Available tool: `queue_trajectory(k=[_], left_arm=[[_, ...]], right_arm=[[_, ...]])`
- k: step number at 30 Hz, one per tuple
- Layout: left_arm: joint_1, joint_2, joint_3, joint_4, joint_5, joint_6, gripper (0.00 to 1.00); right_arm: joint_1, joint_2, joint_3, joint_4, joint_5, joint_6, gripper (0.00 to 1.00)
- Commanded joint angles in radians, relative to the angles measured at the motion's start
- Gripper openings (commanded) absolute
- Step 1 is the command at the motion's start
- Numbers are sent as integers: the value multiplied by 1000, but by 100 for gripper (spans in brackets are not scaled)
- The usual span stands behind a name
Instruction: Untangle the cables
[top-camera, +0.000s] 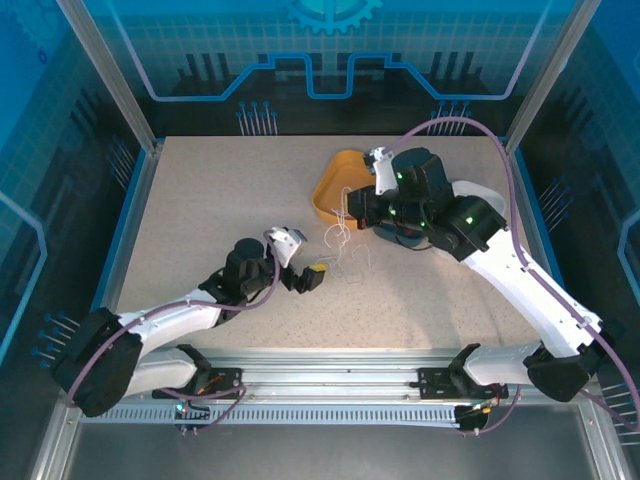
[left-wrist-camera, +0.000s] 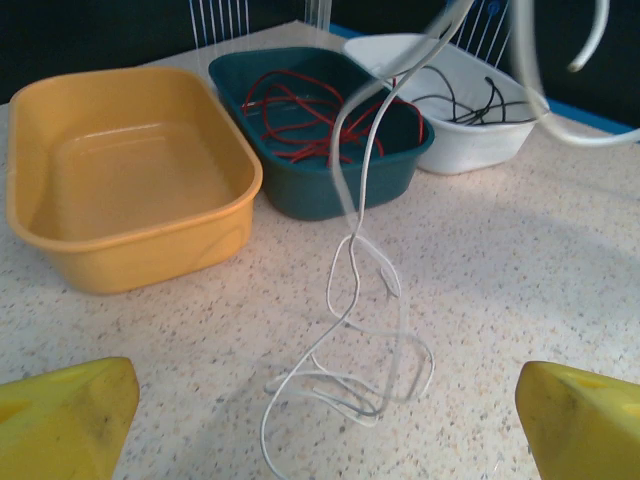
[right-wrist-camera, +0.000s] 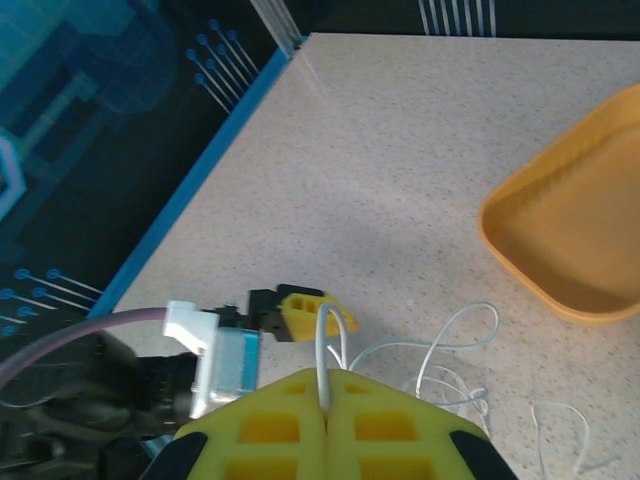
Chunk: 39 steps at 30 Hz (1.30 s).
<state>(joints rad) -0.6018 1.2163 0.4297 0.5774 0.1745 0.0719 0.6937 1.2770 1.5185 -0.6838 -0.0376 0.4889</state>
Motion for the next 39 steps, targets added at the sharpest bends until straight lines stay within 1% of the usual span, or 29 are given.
queue_trajectory(k=[1, 4, 11, 15, 18, 20, 23, 25, 27, 29, 30, 31, 33, 37, 39], left_arm=[[-9, 40, -35, 210, 54, -39, 98], [-10, 72, -28, 263, 49, -66, 98], [-30, 126, 11, 263, 42, -65, 97], [-34, 182, 27, 309, -20, -100, 93], [-35, 228, 38, 373, -40, -135, 89], [-35, 248, 47, 398, -53, -149, 80], [-35, 249, 51, 401, -97, -158, 60], [-35, 242, 56, 374, -135, -155, 42], [-33, 232, 63, 324, -188, -159, 23], [-31, 217, 61, 278, -248, -165, 6], [-31, 208, 54, 269, -270, -170, 2], [-29, 197, 44, 264, -285, -173, 0], [-25, 172, 22, 258, -305, -176, 0], [-7, 113, -21, 225, -334, -180, 0], [7, 86, -39, 194, -354, -186, 0]], right_arm=[[8, 2, 41, 44, -86, -3, 0], [10, 1, 48, 69, -128, 8, 0], [23, -1, 74, 90, -155, 17, 0], [41, 4, 83, 95, -162, 16, 0], [58, 1, 83, 100, -163, 17, 0], [66, 1, 83, 102, -163, 17, 0], [69, -7, 81, 94, -147, 15, 0], [69, -18, 75, 87, -134, 11, 0], [68, -32, 65, 86, -123, 5, 0], [64, -49, 57, 71, -87, -7, 0], [63, -59, 54, 64, -63, -12, 0], [60, -73, 48, 53, -32, -18, 0], [50, -99, 35, 30, 32, -27, 0], [19, -171, -6, -21, 213, -26, 0], [0, -209, -31, -36, 283, -24, 0]])
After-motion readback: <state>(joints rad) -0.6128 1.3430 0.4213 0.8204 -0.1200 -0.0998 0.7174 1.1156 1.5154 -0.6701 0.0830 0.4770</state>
